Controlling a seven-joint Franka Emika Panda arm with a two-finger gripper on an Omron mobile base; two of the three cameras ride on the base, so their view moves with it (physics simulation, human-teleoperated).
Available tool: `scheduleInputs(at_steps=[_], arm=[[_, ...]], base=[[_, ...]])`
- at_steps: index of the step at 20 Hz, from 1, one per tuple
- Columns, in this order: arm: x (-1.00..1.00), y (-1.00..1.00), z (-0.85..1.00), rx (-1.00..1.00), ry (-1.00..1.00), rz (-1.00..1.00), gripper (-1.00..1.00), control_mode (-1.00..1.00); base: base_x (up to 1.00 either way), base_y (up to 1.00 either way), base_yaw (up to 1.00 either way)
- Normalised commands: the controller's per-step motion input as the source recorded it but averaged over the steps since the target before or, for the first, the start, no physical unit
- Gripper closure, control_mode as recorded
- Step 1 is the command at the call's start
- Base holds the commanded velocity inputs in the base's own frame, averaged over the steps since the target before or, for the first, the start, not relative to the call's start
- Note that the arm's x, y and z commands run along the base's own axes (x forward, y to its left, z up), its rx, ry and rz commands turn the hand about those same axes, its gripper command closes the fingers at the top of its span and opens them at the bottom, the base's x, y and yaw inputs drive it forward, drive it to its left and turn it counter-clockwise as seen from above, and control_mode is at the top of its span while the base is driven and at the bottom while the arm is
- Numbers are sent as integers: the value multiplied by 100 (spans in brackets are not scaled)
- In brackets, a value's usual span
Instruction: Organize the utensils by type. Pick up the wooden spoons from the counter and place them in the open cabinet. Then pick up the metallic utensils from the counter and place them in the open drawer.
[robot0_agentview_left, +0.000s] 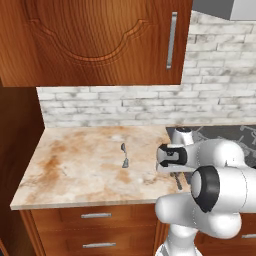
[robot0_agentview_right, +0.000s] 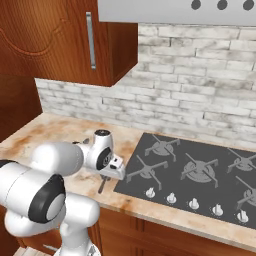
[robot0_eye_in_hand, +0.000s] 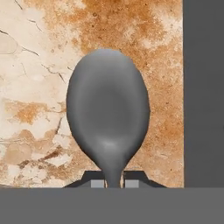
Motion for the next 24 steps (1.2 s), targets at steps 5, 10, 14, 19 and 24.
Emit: scheduleInputs(at_steps=[5,10,14,19,24], arm=[[0,13,47,0,0,9,100,-100],[-8,1,56,0,-9,35,100,-100],[-12,0,54,0,-14,54,100,-100],[-39,0,46,-3,-19,42,100,-100],[-30,0,29,-8,-7,14,100,-100]], base=[[0,0,0],[0,0,0],[0,0,0],[0,0,0],[0,0,0]])
